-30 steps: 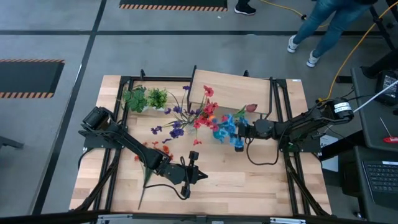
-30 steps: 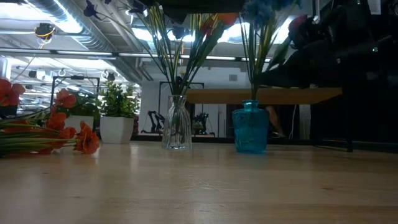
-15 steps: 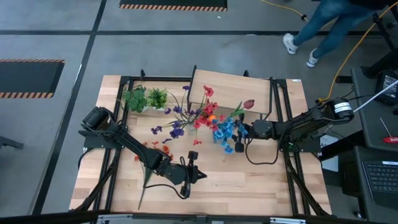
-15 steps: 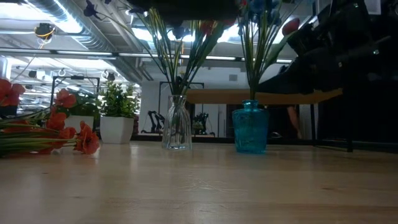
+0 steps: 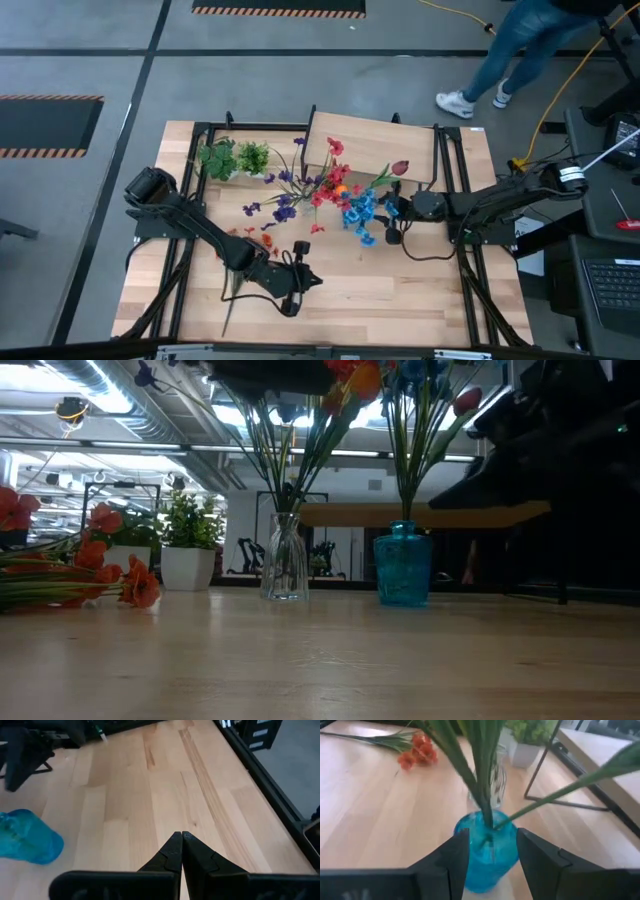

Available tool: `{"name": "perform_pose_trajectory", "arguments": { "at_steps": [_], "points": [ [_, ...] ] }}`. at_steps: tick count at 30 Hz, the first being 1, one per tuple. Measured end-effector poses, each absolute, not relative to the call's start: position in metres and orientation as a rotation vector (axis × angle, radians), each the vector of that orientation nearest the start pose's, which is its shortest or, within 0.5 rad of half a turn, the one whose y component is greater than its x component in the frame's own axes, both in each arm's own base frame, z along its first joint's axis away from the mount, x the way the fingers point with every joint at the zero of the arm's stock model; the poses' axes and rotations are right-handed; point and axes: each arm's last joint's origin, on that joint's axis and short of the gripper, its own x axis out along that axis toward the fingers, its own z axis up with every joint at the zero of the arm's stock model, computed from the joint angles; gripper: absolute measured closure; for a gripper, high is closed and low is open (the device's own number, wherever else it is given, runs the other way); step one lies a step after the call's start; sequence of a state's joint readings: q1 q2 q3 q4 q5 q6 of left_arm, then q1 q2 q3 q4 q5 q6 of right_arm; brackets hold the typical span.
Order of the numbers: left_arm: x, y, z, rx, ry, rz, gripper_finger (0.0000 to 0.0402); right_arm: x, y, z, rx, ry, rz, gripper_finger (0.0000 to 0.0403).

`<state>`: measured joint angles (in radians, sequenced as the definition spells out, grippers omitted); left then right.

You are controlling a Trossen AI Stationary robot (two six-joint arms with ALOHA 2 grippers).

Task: Pick and place flowers into a vace then onto a shelf
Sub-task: Put the orange flowers into the blue vase

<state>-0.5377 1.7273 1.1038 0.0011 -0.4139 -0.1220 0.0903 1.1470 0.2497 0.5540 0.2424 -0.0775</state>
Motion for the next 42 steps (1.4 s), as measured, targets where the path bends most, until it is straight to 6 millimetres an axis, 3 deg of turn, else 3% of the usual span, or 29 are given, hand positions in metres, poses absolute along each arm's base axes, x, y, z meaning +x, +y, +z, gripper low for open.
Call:
{"name": "perform_pose_trajectory", "arguments": {
  "at_steps": [6,15,28,32,42],
  "points": [
    [0.304,-0.182,0.221,0.083,0.662,-0.038,0.0400,0.192,0.023,0.169,-0.126,0.315,-0.075,0.0261],
    [0.261,-0.174,0.230,-0.290,0.873,0.229,0.0400,0.186,0.043,0.175,-0.149,0.273,0.029,0.0394],
    [0.223,-0.180,0.219,-0.797,1.265,0.530,0.0399,0.194,0.057,0.160,-0.092,0.307,0.076,0.0394],
    [0.214,-0.190,0.219,-0.896,1.273,0.594,0.0398,0.199,0.059,0.156,-0.124,0.295,0.081,0.0398],
    [0.192,-0.210,0.219,-0.959,1.234,0.666,0.0398,0.206,0.060,0.157,-0.202,0.207,0.087,0.0394]
  ]
}}
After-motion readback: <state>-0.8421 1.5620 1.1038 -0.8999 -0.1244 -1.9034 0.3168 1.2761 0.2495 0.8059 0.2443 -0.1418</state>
